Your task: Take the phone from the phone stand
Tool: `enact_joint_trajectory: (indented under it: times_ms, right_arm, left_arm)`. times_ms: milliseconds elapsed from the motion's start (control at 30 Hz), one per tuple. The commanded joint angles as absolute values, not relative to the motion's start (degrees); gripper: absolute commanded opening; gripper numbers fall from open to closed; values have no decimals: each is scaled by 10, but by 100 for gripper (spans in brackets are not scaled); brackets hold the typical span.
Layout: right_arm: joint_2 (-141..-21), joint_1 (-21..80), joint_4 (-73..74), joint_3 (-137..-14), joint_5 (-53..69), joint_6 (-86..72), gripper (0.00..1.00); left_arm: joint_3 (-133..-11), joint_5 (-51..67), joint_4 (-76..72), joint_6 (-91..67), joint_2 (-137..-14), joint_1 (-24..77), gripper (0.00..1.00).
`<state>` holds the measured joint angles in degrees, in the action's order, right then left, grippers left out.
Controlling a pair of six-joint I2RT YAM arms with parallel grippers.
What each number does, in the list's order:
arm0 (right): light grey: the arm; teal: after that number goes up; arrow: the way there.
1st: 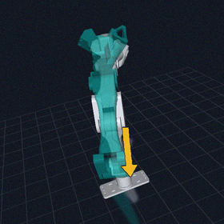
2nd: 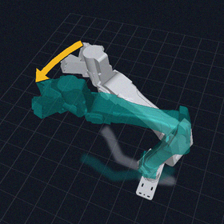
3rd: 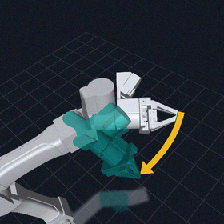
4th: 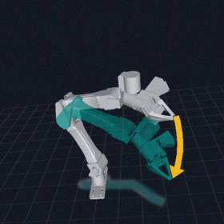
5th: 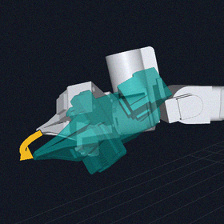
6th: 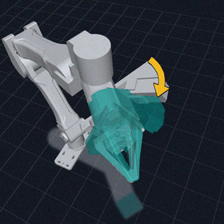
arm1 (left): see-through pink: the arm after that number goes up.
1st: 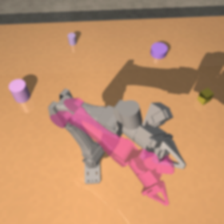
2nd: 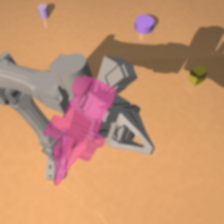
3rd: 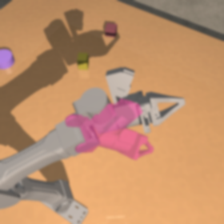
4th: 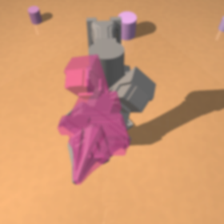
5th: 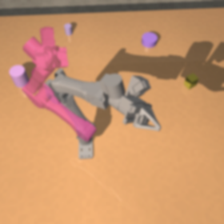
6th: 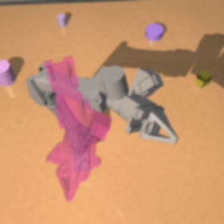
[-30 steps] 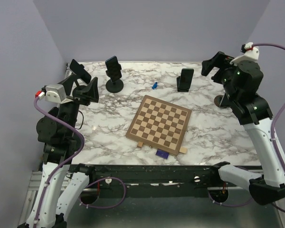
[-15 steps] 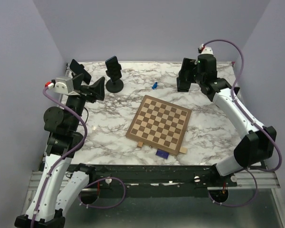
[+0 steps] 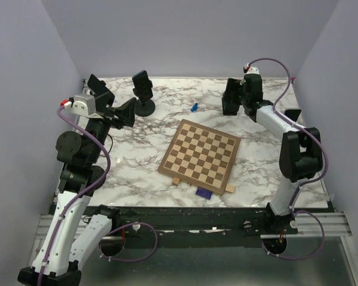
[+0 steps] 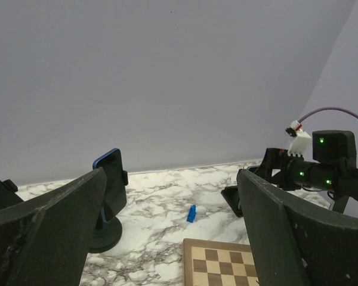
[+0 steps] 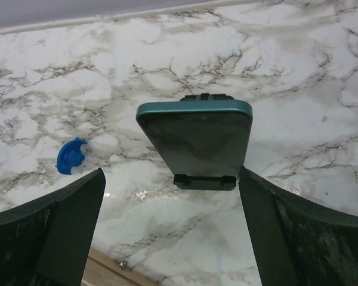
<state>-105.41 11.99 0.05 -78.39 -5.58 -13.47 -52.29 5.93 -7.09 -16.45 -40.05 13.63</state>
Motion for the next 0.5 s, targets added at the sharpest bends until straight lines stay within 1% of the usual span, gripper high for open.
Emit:
enact_joint_trajectory:
  times_ms: [0,133,267,467]
  right_arm:
    - [-1071,123,-99,-783,-59,-114,100]
    - [-1096,123,-105,-800,-104,-111,100]
    - [-1120,123,-82,-831,-111,-103,100]
    - [-1129,123,-77,-837,-126,-95,100]
  left_arm:
    - [-542,83,-70,-173,-405,142,98]
    - [-542,80,-69,-174,-408,144,99]
    - [-542,80,-68,-174,-408,145,98]
    - [-541,79,-68,-176,-411,145,99]
